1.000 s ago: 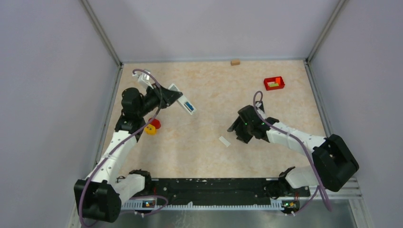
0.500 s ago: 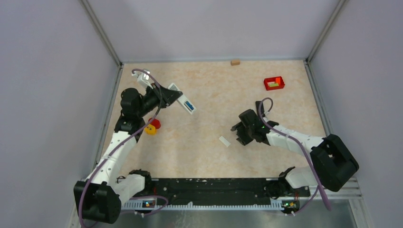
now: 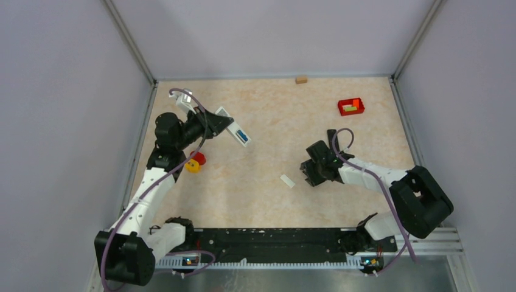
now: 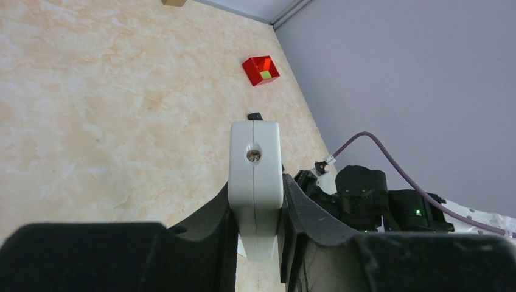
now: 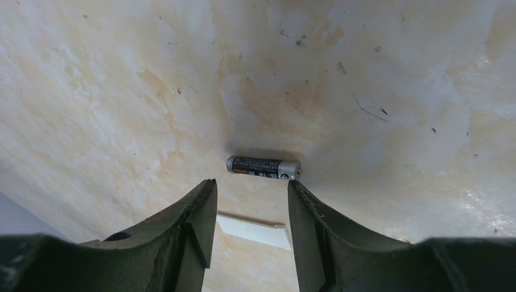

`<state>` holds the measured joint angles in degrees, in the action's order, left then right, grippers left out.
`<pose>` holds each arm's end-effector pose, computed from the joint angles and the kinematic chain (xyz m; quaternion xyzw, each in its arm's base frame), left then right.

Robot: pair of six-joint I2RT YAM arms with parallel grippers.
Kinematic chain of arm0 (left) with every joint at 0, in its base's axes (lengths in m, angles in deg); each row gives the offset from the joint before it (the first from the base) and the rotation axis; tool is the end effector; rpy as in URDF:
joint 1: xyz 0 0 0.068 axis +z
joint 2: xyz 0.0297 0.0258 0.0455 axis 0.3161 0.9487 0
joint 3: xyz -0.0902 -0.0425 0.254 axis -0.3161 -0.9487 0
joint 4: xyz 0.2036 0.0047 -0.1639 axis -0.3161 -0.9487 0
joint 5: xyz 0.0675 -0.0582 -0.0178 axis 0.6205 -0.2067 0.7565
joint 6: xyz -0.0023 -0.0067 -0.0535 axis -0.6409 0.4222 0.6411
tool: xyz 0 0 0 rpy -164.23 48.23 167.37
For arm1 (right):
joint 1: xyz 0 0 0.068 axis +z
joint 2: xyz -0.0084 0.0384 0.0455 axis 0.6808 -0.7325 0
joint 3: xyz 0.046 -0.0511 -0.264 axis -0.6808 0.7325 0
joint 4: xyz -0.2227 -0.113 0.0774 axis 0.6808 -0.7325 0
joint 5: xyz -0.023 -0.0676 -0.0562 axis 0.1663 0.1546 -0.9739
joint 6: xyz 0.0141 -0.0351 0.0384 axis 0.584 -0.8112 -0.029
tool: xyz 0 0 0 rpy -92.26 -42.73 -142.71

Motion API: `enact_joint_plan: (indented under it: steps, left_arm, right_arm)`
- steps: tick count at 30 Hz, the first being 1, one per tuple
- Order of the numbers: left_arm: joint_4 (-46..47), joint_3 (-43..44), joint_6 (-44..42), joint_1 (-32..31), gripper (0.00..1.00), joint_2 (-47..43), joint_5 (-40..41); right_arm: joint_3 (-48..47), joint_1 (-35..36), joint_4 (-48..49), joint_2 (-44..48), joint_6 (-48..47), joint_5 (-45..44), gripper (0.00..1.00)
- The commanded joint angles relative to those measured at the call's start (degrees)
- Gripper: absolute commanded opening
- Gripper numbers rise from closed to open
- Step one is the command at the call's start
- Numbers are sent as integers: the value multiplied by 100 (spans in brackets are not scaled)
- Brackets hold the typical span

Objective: Load the batteries into the remote control
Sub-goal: Adjust the battery at the center of the board.

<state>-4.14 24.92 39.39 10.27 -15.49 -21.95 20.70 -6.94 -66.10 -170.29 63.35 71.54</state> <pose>0.2331 -0.0533 0.3301 -0.0270 0.7298 -0.4722 0.4937 0.2025 0.1385 0.1543 0.5154 0.8217 0.1687 0.1751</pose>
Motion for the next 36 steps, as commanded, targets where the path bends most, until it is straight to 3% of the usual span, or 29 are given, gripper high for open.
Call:
enact_joint_plan:
  steps: [1, 19, 30, 36]
  left_arm:
    - [161, 163, -102, 25, 12, -80, 60]
    - [16, 204, -175, 25, 11, -90, 150]
    - [-75, 146, -221, 25, 11, -129, 244]
    - [-172, 135, -255, 34, 11, -179, 333]
  right_arm:
    - [-23, -118, -203, -16, 202, -227, 48]
    - [-248, -467, -625, -383, -90, -224, 43]
    - [-797, -469, -1109, -1374, -620, 264, 30]
    - [-1070, -470, -1341, -1651, -837, 245, 17]
